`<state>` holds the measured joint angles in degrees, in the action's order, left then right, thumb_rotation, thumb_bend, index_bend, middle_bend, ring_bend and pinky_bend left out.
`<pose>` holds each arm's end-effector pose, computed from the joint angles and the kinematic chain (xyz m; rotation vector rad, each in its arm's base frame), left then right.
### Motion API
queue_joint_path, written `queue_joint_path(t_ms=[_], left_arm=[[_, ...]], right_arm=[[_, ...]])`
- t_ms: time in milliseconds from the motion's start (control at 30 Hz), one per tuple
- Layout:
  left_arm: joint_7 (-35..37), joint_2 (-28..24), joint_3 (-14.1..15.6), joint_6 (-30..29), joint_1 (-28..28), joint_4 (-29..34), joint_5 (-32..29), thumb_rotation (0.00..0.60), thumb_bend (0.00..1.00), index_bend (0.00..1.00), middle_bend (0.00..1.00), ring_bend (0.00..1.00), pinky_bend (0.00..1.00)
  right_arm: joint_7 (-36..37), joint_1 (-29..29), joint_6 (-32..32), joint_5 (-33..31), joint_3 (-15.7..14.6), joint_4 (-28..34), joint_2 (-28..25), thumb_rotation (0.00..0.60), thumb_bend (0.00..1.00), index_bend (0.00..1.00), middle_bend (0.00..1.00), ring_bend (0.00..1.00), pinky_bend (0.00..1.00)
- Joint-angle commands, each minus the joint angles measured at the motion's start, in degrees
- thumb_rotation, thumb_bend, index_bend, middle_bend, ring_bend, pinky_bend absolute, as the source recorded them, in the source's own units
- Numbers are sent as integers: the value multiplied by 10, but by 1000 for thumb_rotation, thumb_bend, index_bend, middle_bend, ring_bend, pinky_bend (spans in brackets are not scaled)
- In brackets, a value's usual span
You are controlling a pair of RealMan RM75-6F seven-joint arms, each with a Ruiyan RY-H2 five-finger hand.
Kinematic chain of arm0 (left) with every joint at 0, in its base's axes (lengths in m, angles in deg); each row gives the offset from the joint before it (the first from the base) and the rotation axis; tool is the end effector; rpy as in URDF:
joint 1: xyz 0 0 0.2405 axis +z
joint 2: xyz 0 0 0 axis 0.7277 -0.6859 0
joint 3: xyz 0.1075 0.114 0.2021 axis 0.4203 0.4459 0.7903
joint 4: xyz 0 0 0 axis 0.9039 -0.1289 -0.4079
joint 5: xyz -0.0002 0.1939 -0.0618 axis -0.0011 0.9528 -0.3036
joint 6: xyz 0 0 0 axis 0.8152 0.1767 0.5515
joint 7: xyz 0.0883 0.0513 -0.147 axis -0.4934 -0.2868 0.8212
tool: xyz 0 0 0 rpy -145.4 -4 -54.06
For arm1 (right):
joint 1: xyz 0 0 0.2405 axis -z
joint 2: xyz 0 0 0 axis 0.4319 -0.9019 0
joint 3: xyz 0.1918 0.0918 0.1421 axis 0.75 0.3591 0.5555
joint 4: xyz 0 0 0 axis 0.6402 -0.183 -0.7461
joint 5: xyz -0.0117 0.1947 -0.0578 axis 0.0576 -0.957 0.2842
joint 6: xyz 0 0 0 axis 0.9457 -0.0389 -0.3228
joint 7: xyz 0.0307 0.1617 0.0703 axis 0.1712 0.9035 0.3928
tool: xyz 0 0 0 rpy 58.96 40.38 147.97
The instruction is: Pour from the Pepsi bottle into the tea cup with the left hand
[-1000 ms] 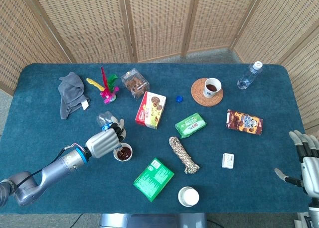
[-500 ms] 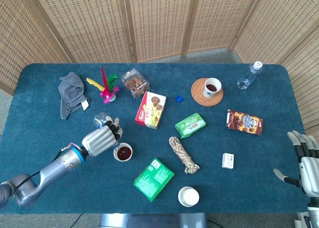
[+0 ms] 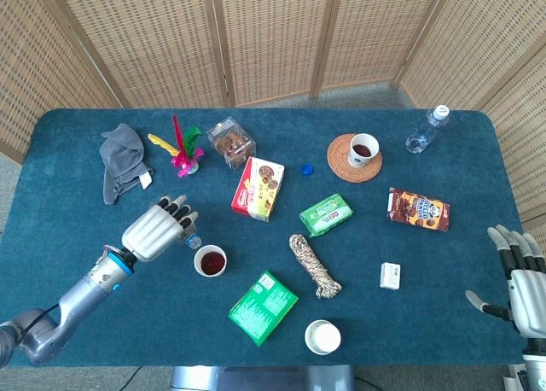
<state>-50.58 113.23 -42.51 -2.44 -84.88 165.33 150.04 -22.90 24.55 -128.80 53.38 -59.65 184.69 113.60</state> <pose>-0.1692 0.3370 0.0322 -2.1022 -0.2336 -0.7354 -0.2919 -0.1982 0.1944 1.2789 -0.9824 0.9578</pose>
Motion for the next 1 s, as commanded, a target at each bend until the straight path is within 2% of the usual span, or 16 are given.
queue_joint_path(t_ms=[33, 167, 367, 800, 1000], left_arm=[[103, 4, -6, -49, 33, -26, -10, 600, 485, 336, 312, 198, 389], [176, 16, -9, -89, 61, -57, -17, 600, 481, 329, 303, 194, 385], [362, 66, -23, -134, 103, -119, -45, 600, 472, 340, 312, 191, 377], [672, 141, -46, -128, 136, -210, -75, 600, 463, 321, 284, 150, 368], [766, 166, -55, -107, 141, -246, -88, 600, 461, 315, 274, 110, 364]], right_arm=[[-4, 0, 1, 1, -1, 0, 1, 600, 79, 0, 0, 0, 0], [-11, -1, 3, 3, -3, 1, 5, 600, 80, 0, 0, 0, 0], [-25, -5, 12, 1, -6, 0, 11, 600, 79, 0, 0, 0, 0], [-49, -10, 23, -2, -9, -2, 23, 600, 82, 0, 0, 0, 0], [-53, -12, 25, -3, -11, -2, 25, 600, 78, 0, 0, 0, 0]])
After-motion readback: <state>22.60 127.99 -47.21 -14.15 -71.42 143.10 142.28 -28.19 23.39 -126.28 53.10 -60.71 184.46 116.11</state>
